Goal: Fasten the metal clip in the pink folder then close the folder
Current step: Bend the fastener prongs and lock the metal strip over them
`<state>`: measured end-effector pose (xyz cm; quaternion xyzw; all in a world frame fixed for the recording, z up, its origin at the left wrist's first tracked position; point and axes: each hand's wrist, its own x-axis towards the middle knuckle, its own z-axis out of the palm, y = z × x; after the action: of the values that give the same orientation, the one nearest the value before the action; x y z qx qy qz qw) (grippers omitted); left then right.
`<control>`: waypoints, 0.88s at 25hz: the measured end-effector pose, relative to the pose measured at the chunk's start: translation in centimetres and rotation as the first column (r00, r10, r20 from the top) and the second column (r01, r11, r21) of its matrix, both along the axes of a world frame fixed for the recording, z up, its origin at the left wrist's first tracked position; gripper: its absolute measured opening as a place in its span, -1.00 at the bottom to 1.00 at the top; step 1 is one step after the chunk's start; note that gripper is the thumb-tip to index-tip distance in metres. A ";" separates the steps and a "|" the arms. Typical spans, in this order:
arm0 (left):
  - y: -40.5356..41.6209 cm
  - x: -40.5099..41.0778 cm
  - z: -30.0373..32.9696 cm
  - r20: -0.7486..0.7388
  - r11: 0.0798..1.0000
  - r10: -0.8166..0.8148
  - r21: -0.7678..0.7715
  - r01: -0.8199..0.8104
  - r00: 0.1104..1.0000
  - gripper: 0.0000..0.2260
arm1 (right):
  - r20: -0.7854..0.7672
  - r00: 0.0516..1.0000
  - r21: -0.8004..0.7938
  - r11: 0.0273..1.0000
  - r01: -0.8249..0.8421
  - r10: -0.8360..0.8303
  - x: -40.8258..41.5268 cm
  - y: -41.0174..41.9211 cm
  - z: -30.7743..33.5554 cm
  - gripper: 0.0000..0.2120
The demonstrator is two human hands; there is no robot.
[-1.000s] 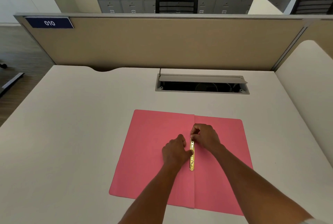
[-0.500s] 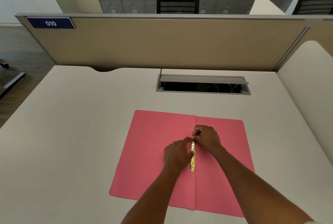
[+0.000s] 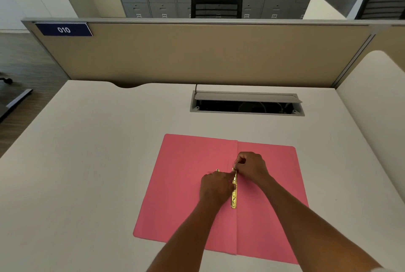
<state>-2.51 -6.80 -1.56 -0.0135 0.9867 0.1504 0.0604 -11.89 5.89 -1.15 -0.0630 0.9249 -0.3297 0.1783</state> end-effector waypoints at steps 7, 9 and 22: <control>0.0 -0.4 0.1 0.005 0.998 -0.036 -0.055 0.036 0.999 -0.70 | -0.028 0.999 -0.026 0.999 0.030 -0.031 0.3 0.9 0.0 -0.97; 0.0 -0.5 0.0 0.018 0.997 -0.045 -0.065 0.046 0.999 -0.69 | -0.021 0.999 -0.030 0.999 0.043 -0.044 0.5 0.9 0.0 -0.96; -0.1 -0.3 -0.4 -0.012 1.000 -0.016 -0.001 0.016 1.000 -0.72 | 0.036 0.999 -0.010 0.999 0.038 -0.038 -0.5 0.3 0.4 -0.90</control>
<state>-2.77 -6.93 -2.00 -0.0044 0.9872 0.1494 0.0556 -12.41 6.15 -0.70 -0.0403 0.9209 -0.3389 0.1884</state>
